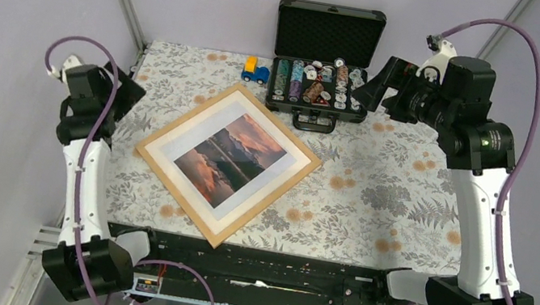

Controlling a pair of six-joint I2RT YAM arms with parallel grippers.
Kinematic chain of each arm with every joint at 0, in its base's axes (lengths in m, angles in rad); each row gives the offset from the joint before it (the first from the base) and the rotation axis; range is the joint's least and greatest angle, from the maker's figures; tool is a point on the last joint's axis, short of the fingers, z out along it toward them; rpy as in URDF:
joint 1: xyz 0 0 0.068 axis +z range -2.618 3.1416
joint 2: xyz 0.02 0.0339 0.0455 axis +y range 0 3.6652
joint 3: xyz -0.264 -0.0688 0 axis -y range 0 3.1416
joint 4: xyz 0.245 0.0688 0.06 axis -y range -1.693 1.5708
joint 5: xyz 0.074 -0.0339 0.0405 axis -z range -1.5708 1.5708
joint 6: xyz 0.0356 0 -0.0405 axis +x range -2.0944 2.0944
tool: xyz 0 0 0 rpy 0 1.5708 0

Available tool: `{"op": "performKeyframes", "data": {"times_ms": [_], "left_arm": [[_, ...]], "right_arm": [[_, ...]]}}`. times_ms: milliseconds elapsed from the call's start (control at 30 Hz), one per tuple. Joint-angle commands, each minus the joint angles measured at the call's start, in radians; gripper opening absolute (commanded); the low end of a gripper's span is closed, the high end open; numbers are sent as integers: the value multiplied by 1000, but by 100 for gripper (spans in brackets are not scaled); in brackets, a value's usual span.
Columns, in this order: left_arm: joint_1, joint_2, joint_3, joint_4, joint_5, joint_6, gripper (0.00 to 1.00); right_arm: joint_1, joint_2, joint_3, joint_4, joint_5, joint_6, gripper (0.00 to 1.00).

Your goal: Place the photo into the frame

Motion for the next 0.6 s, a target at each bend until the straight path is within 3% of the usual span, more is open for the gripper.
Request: {"op": "performKeyframes", "data": {"times_ms": [0, 67, 233, 300, 400, 567], "left_arm": [[-31, -45, 203, 116, 307, 92, 99], [-123, -18, 309, 142, 385, 107, 99], [-591, 63, 531, 142, 240, 245, 99], [-707, 100, 588, 130, 225, 274, 99], [-797, 120, 646, 141, 231, 319, 99], [-816, 113, 723, 132, 257, 382, 99]], "right_arm": [[-4, -75, 46, -42, -14, -73, 100], [-5, -106, 67, -43, -17, -91, 100], [-4, -172, 118, -43, 44, -102, 100], [-4, -203, 117, -34, 91, -103, 100], [-3, -272, 81, 5, 129, -101, 100], [-4, -394, -26, 80, 248, -110, 100]]}}
